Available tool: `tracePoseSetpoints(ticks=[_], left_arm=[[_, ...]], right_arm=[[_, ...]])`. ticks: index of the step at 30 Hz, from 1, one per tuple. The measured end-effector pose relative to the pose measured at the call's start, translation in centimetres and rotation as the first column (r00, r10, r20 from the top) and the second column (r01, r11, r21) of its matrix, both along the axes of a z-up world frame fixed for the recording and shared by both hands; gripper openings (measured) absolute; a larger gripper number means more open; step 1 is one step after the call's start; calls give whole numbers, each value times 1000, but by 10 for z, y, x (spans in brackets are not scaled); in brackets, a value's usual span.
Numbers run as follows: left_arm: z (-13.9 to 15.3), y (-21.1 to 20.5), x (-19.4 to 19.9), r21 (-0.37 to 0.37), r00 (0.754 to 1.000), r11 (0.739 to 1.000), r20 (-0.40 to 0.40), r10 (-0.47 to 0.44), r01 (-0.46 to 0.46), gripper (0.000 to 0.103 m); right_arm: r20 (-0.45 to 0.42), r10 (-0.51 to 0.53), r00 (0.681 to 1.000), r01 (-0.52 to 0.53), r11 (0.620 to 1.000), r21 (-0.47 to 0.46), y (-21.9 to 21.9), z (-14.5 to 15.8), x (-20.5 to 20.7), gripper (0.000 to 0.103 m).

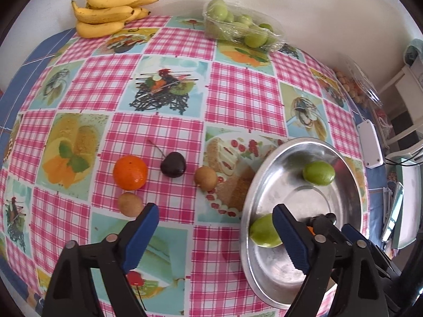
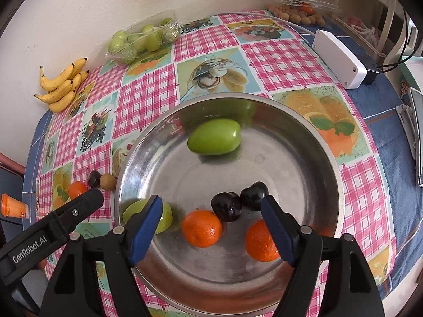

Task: Organize fruits
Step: 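Move the left tool toward a mandarin while the right tool heads to a brown kiwi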

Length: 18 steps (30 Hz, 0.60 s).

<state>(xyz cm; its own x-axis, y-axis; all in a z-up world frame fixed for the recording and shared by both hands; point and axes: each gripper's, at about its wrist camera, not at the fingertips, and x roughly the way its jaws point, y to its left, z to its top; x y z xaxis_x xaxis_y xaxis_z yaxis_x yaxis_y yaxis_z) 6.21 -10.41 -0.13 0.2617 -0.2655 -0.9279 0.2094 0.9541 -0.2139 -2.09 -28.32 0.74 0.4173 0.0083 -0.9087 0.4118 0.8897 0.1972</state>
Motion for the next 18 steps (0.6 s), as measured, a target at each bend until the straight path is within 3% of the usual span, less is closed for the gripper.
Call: tracePoseSetpoints(ticks=[8,18], left_arm=[[-1,9,5,25,999,999,15,31,-31,103],[-5,22,7,57,998,996,28,61,-62,103]], right_arm=[[-2,8,1000,-8,1000,-4,1,-1,0,85],[-7,16,1000,-16,1000,-6,2,-2,0,85]])
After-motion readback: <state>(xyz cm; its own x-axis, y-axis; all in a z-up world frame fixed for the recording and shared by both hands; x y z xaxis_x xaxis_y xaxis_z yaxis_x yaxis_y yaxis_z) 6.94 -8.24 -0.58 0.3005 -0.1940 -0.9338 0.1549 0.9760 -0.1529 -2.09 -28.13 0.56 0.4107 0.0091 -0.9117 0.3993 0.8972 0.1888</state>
